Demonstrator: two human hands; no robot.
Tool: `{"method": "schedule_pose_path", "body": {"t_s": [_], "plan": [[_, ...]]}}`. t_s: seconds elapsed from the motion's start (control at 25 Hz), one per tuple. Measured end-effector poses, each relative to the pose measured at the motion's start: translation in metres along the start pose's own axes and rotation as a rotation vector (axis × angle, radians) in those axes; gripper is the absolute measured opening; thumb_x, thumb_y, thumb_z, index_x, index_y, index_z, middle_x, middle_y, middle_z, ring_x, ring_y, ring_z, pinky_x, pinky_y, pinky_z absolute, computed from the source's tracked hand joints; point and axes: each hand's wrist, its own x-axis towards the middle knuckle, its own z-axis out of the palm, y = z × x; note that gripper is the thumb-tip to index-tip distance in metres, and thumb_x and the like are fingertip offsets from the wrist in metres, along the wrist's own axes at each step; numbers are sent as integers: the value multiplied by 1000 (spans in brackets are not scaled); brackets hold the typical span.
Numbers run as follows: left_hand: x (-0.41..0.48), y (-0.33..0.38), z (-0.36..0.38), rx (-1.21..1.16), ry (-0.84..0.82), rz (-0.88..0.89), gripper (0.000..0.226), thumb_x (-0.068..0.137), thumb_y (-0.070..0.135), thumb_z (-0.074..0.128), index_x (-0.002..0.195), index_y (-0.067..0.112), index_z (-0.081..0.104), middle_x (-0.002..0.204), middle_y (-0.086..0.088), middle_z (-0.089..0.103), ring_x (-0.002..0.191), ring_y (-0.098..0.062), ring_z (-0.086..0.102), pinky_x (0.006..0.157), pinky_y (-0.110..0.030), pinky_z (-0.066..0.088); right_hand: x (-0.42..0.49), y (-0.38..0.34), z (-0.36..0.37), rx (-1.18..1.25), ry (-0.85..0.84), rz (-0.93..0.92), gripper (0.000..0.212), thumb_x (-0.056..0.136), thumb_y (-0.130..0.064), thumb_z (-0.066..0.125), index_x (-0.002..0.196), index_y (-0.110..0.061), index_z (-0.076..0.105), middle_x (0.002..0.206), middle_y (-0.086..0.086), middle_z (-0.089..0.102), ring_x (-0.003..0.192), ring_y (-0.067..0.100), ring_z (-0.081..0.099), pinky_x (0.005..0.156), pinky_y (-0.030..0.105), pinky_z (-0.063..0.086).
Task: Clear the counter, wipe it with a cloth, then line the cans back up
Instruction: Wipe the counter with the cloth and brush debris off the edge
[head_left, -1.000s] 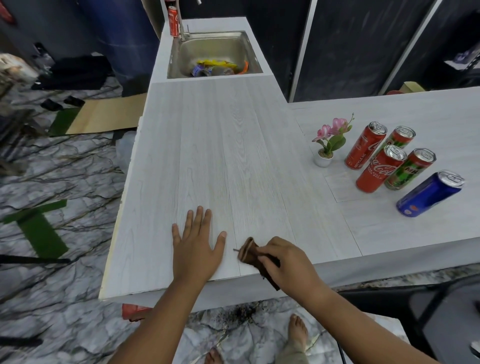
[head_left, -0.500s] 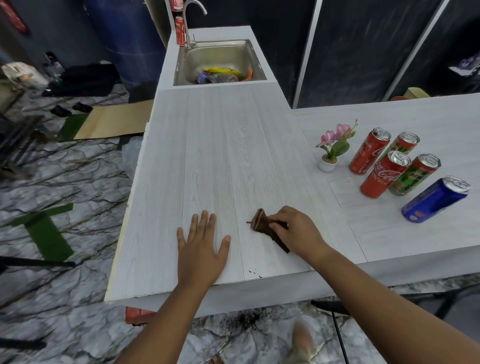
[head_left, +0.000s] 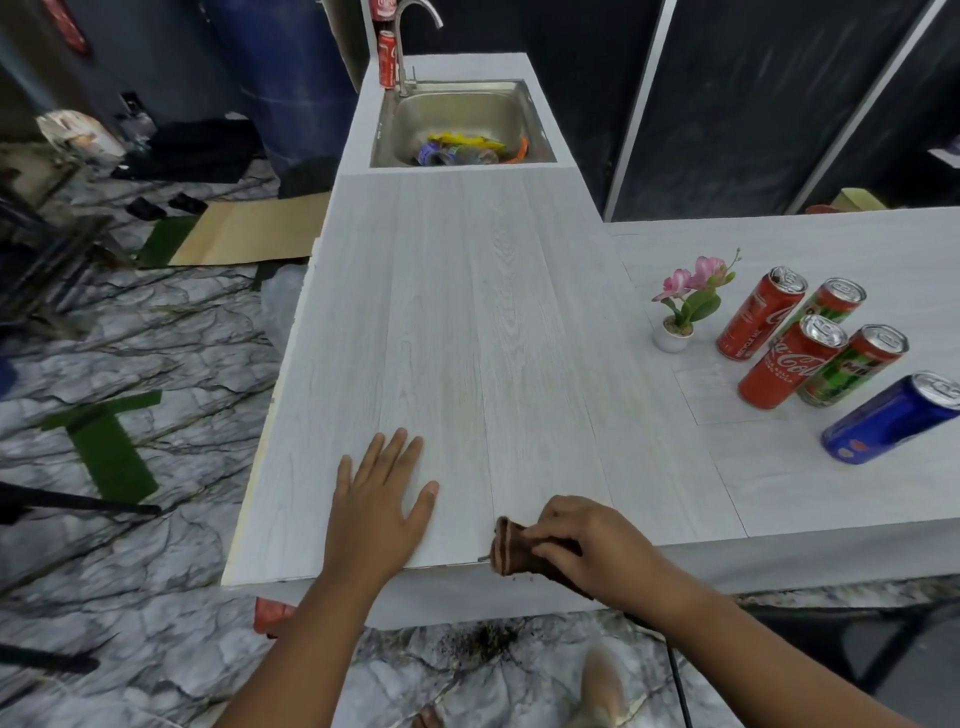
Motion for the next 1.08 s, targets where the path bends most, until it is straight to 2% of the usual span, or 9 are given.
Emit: {"method": "schedule_pose_path", "body": {"t_s": [0.12,0.32,0.52,0.6,0.72,0.84,0.92,1.0,1.08], "plan": [[2,1,2,4,13,5,66,108,66,28,168,38,25,177,15,14,165,-6,1,134,-53,6,15,1,-15,147,123,112,19,98,-19,76,114,-27,84,101,-17,72,97,3,69,83,13,49],[0,2,1,1,26,9,65,108,63,30,168,36,28,177,13,17,165,-8,4,134,-55,8,100,7,-41,101,305,158,20,99,-20,75,117,-23,83,101,-13,70,90,-2,64,83,4,43],[1,1,3,12,27,10,66,109,64,29,168,36,28,177,13,17,165,-8,4,134,-54,7,128,15,-36,16,207,212,23,102,-20,70,122,-21,81,107,-4,70,97,11,65,89,18,49],[0,0,4,10,36,16,65,109,64,30,168,36,27,177,13,17,165,-8,4,134,-54,7,105,13,-25,13,163,141,23,102,-19,71,121,-22,82,105,-4,71,95,11,66,85,17,48],[0,0,4,-9,50,18,65,109,63,32,168,36,28,177,13,17,165,-8,4,134,-54,7,55,5,-2,-11,138,26,22,100,-18,73,119,-21,82,103,-5,72,94,10,66,85,23,52],[0,1,5,-7,53,17,65,109,63,31,168,35,29,177,13,18,165,-7,4,134,-54,8,13,-5,14,6,85,6,22,99,-21,73,119,-23,82,103,-12,71,95,5,64,84,20,51],[0,1,5,-2,55,17,65,108,64,29,167,35,29,177,13,18,165,-8,5,134,-55,9,7,-11,14,133,52,72,20,98,-21,75,114,-28,83,101,-18,71,96,4,67,84,13,48],[1,1,5,6,54,20,66,108,64,30,167,35,30,177,12,20,165,-9,6,133,-55,9,20,-12,0,243,167,136,19,96,-18,78,109,-31,84,98,-16,72,97,4,69,84,11,48],[1,2,4,4,53,19,66,108,63,31,167,34,31,177,12,20,165,-10,7,133,-55,10,48,0,-27,219,345,179,19,94,-16,81,107,-28,85,97,-14,72,93,1,68,81,7,45]]}}
